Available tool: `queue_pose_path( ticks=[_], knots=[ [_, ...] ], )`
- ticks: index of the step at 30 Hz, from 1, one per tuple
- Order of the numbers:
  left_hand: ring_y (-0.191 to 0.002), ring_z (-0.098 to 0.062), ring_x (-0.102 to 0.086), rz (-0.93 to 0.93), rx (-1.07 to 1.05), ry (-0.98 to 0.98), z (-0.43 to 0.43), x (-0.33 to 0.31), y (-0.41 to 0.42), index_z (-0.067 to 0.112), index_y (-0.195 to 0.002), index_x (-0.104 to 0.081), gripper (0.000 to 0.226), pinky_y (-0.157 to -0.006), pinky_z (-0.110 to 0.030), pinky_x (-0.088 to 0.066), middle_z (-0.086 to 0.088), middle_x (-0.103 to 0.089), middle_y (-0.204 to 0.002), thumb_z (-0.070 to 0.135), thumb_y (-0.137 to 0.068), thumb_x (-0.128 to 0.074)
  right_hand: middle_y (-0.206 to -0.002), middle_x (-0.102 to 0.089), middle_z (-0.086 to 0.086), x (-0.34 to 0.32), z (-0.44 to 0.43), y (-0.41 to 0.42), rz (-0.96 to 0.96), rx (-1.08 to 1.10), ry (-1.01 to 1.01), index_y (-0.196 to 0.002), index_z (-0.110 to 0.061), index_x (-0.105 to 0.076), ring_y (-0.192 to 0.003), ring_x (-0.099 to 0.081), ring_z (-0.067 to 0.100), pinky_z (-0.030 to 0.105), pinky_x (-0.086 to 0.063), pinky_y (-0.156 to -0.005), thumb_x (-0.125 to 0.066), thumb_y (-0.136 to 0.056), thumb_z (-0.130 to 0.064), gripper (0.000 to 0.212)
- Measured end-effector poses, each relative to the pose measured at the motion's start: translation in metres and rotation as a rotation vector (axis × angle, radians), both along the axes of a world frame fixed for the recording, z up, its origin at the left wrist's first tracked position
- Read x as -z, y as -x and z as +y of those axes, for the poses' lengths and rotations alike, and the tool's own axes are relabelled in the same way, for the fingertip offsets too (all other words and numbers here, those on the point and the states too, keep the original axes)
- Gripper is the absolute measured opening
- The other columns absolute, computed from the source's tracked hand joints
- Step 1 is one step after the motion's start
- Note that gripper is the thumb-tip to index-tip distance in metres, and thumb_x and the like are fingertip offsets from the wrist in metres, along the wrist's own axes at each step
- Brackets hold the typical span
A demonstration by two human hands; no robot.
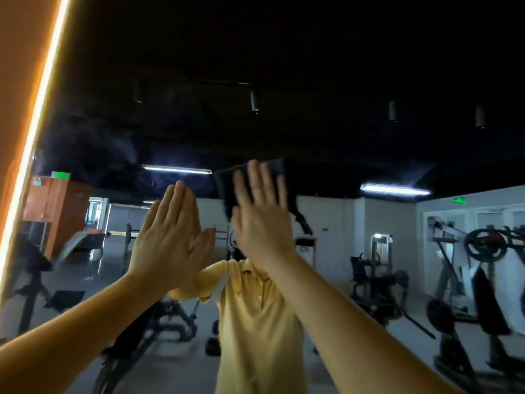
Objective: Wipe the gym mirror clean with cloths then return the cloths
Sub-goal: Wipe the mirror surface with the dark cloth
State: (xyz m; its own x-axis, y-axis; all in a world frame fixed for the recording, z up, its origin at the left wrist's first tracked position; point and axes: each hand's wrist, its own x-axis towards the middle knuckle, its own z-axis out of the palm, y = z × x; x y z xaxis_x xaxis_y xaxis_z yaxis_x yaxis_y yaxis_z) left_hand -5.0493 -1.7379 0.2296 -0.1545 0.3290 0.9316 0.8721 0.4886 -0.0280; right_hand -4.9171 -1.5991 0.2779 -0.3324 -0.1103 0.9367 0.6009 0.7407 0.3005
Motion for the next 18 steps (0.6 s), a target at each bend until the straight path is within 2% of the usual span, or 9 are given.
queue_pose_path(
  ticks=[2,4,5,8,11,14,16,18],
  knots=[
    [-0.162,-0.027,-0.003,-0.020,0.056,-0.096,0.000,-0.005,-0.016,-0.002,-0.164,-0.018,0.086,-0.131,-0.044,-0.005,-0.018,-0.008,-0.173,0.054,-0.100,-0.007,-0.175,-0.006,0.010,0.009,-0.002,-0.001,-0.242,-0.003,-0.120,-0.166,-0.020,-0.021,-0.162,0.001,0.026,0.053,-0.007,-0.130,-0.029,-0.106,-0.040,0.064],
    [-0.161,-0.031,-0.011,0.044,0.084,-0.134,0.008,-0.010,-0.033,-0.004,-0.162,-0.025,0.082,-0.130,-0.049,-0.012,-0.022,-0.018,-0.171,0.051,-0.102,-0.017,-0.175,-0.005,0.008,0.003,0.016,-0.029,-0.255,0.031,-0.142,-0.166,-0.021,-0.021,-0.162,0.001,0.024,0.050,-0.006,-0.130,-0.030,-0.106,-0.042,0.064],
    [-0.161,-0.031,-0.009,0.092,0.074,-0.116,0.016,-0.012,-0.041,-0.004,-0.162,-0.023,0.080,-0.130,-0.050,-0.013,-0.023,-0.016,-0.171,0.050,-0.104,-0.022,-0.175,-0.006,0.008,-0.003,0.030,-0.049,-0.199,0.055,-0.111,-0.166,-0.021,-0.021,-0.162,0.000,0.024,0.050,-0.007,-0.130,-0.030,-0.107,-0.042,0.064],
    [-0.162,-0.028,0.012,0.133,0.014,0.022,0.053,-0.019,-0.069,0.002,-0.166,-0.003,0.084,-0.132,-0.047,-0.003,-0.017,0.009,-0.174,0.055,-0.107,-0.028,-0.175,-0.006,0.010,-0.019,0.078,-0.120,-0.013,0.142,0.018,-0.166,-0.018,-0.018,-0.162,-0.003,0.026,0.051,-0.010,-0.130,-0.023,-0.108,-0.044,0.064],
    [-0.161,-0.025,0.019,0.189,0.062,0.047,0.097,-0.027,-0.108,0.004,-0.166,0.004,0.087,-0.132,-0.045,0.004,-0.013,0.020,-0.173,0.060,-0.105,-0.020,-0.175,-0.004,0.010,-0.027,0.120,-0.185,0.139,0.224,0.137,-0.167,-0.017,-0.014,-0.162,-0.003,0.026,0.049,-0.007,-0.131,-0.017,-0.107,-0.045,0.066],
    [-0.157,-0.026,0.029,0.165,0.064,0.053,0.132,-0.027,-0.142,0.002,-0.162,0.017,0.094,-0.130,-0.045,0.012,-0.015,0.030,-0.169,0.068,-0.100,-0.008,-0.175,-0.006,0.010,-0.024,0.159,-0.240,0.360,0.276,0.311,-0.167,-0.018,-0.014,-0.161,-0.006,0.027,0.048,-0.009,-0.130,-0.015,-0.105,-0.045,0.067],
    [-0.158,-0.029,0.027,0.131,0.053,0.032,0.141,-0.023,-0.151,0.000,-0.161,0.019,0.098,-0.131,-0.048,0.009,-0.017,0.029,-0.169,0.072,-0.100,-0.006,-0.174,-0.010,0.013,-0.022,0.179,-0.265,0.554,0.279,0.467,-0.167,-0.014,-0.017,-0.161,-0.009,0.029,0.053,-0.012,-0.128,-0.016,-0.103,-0.043,0.071],
    [-0.161,-0.030,0.018,0.153,0.081,0.007,0.142,-0.020,-0.149,-0.001,-0.163,0.011,0.099,-0.132,-0.048,0.003,-0.018,0.019,-0.173,0.074,-0.102,-0.012,-0.173,-0.012,0.017,-0.027,0.182,-0.267,0.697,0.245,0.583,-0.165,-0.008,-0.021,-0.160,-0.010,0.033,0.058,-0.014,-0.126,-0.017,-0.100,-0.042,0.073]
  ],
)
